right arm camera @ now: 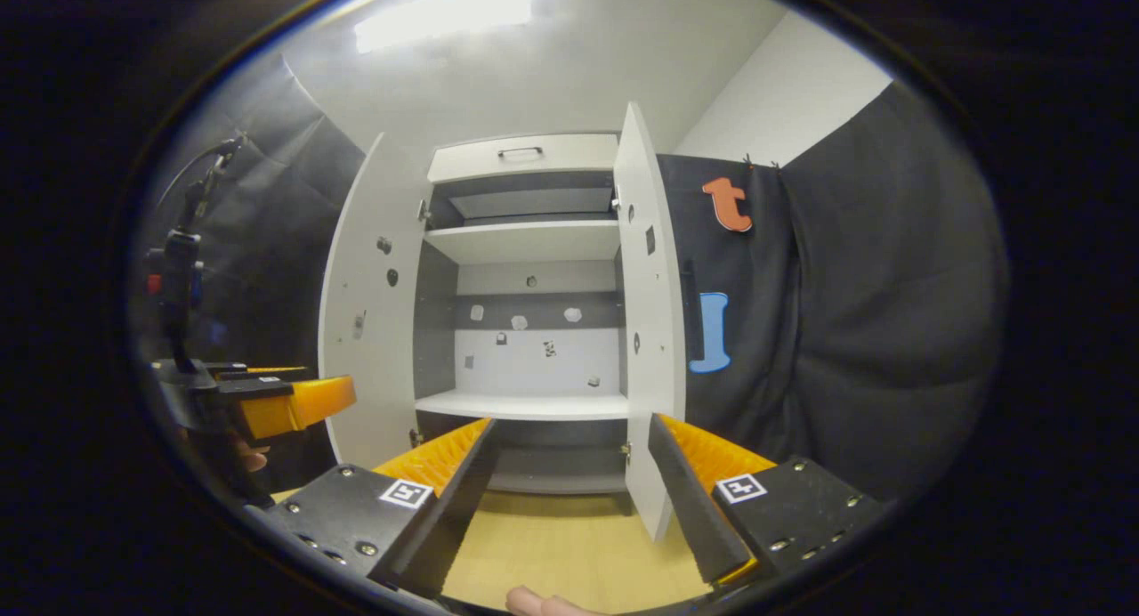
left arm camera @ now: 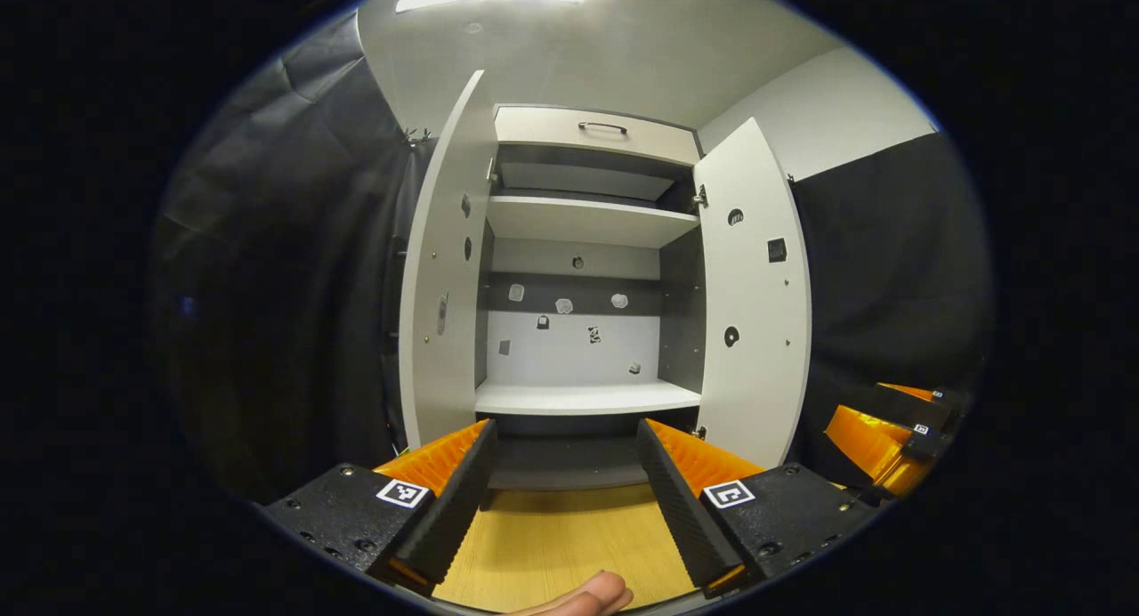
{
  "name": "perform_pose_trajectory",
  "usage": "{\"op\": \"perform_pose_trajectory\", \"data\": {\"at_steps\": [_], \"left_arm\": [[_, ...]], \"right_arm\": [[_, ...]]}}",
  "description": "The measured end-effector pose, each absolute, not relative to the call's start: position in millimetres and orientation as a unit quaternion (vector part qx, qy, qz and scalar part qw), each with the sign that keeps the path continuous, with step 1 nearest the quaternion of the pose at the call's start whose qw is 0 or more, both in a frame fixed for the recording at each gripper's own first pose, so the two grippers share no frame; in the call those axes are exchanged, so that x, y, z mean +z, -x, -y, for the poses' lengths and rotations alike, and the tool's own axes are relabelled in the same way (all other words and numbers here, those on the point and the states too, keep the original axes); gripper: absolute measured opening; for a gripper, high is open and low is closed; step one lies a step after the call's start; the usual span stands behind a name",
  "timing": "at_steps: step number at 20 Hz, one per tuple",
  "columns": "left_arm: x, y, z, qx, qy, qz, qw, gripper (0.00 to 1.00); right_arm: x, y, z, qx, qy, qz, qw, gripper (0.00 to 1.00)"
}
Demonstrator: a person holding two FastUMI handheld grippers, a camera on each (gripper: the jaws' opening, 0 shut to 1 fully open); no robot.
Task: Open the right door of the double-door shoe cabinet with the right hand, and open the left door with the left hand.
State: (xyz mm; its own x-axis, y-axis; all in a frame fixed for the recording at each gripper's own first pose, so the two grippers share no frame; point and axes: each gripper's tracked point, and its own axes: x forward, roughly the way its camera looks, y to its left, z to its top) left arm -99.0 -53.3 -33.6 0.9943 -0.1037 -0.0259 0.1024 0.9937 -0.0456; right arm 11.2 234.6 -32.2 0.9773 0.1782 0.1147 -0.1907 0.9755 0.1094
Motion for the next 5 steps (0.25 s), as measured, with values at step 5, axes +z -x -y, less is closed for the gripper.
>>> {"op": "perform_pose_trajectory", "data": {"at_steps": [5], "left_arm": [[-45.4,90.2,66.4,-0.061,0.026,-0.023,0.998,0.96]], "right_arm": [[-22.4,6.3,-233.1,0.119,-0.093,0.068,0.986,1.00]]}}
